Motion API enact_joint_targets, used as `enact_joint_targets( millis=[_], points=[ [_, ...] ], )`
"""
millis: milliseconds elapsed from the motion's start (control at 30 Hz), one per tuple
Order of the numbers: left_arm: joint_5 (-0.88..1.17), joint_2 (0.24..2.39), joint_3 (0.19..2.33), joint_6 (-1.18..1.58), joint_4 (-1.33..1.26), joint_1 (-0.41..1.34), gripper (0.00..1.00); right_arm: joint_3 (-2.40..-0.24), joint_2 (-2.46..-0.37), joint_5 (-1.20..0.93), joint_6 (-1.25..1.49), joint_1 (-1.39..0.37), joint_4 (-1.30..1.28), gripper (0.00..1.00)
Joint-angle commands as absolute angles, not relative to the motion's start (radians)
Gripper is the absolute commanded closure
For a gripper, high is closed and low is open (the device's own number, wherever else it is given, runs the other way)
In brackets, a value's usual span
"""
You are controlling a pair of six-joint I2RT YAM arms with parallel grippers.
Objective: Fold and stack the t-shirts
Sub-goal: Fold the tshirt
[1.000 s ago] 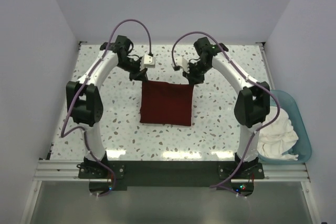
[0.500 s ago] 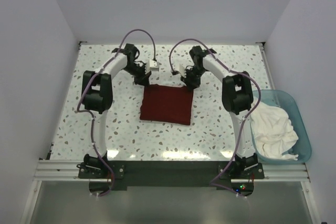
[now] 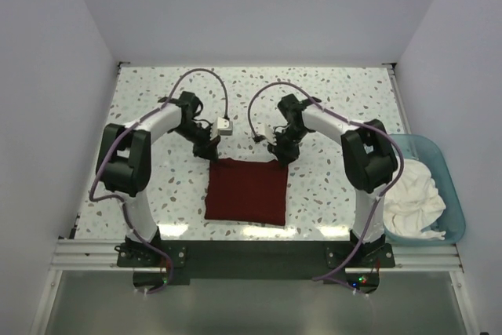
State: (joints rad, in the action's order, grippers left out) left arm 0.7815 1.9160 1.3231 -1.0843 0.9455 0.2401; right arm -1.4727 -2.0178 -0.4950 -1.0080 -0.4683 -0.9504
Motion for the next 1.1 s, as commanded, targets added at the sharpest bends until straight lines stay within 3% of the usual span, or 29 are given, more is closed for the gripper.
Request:
enact_joint_targets(
  millis=[0, 33, 67, 133, 267, 467, 733, 900, 1000, 1067],
  points=[
    [0.830, 1.810, 1.282, -1.088, 0.905, 0.236, 0.83, -1.454, -1.904, -0.600, -0.980, -0.462, -1.049, 0.83],
    [0.836, 1.804, 1.285, -1.097, 0.904, 0.236, 0.75, -1.457, -1.896, -0.624, -0.957, -0.462, -1.083, 0.62],
    [0.845, 1.798, 1.292, -1.094, 0.891, 0.236, 0.67, -1.465, -1.888, -0.632, -0.933, -0.460, -1.086, 0.60],
    [0.885, 1.790, 1.324, -1.086, 0.884, 0.242, 0.62, -1.483, -1.879, -0.658, -0.829, -0.439, -1.065, 0.60],
    [0.946, 1.815, 1.367, -1.069, 0.844, 0.285, 0.53, -1.596, -1.939, -0.747, -0.579, -0.387, -0.976, 0.68],
    [0.951, 1.905, 1.394, -1.022, 0.769, 0.399, 0.51, -1.663, -2.075, -0.791, -0.244, -0.383, -0.798, 0.84],
    [0.939, 1.983, 1.391, -0.996, 0.746, 0.460, 0.44, -1.683, -2.160, -0.847, -0.110, -0.394, -0.713, 0.86],
    [0.937, 2.016, 1.381, -0.988, 0.727, 0.468, 0.52, -1.637, -2.160, -0.856, -0.140, -0.397, -0.732, 0.85],
    [0.951, 2.019, 1.381, -0.996, 0.729, 0.476, 0.71, -1.624, -2.177, -0.871, -0.146, -0.399, -0.721, 0.85],
    [0.954, 2.016, 1.378, -1.006, 0.732, 0.483, 0.77, -1.643, -2.204, -0.884, -0.155, -0.409, -0.727, 0.85]
  ],
)
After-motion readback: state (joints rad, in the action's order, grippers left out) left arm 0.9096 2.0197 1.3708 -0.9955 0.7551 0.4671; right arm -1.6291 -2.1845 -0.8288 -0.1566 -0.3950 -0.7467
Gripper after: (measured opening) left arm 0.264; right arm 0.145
